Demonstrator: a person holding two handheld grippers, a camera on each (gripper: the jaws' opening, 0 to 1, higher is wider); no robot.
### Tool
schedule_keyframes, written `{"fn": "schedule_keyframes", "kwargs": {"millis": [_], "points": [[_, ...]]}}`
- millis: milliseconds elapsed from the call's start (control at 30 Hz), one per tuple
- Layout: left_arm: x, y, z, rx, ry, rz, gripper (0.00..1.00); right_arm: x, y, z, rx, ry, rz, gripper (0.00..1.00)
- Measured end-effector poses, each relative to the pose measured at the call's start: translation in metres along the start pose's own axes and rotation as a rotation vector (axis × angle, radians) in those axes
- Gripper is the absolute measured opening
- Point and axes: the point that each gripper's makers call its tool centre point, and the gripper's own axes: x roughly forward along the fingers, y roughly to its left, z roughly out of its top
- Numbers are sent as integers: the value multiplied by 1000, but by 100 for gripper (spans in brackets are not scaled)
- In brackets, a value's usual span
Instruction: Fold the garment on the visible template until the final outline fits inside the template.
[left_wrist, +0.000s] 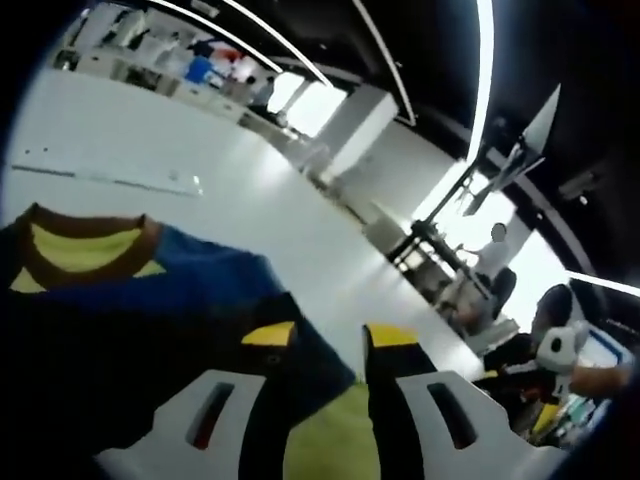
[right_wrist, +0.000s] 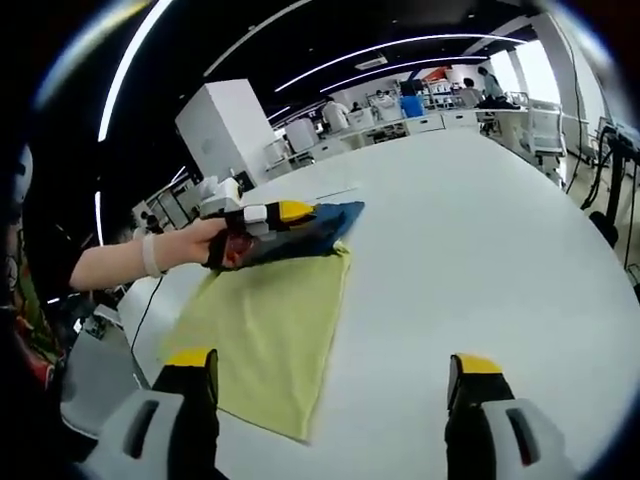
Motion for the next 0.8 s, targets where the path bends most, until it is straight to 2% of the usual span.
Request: {"fn": "schedule_keyframes", "kwargs": {"millis": [200,333,467,533,800], "points": [[-4,-6,-3,93,32,-23,47,1,3,2,-10,6,8,98],[-6,-7,-5,128,50,-30,62,2,6,2,-10,7,14,99],[-10,-10,-9,162,85,-45,69,2,7,3,-17,13,17,99],[-13,-11,-11,177,98,-52,75,2,7,4,-17,11,18,99],[-23,-17,-12,207,132,-63,81,0,9,5,-27,17,18,99]]}}
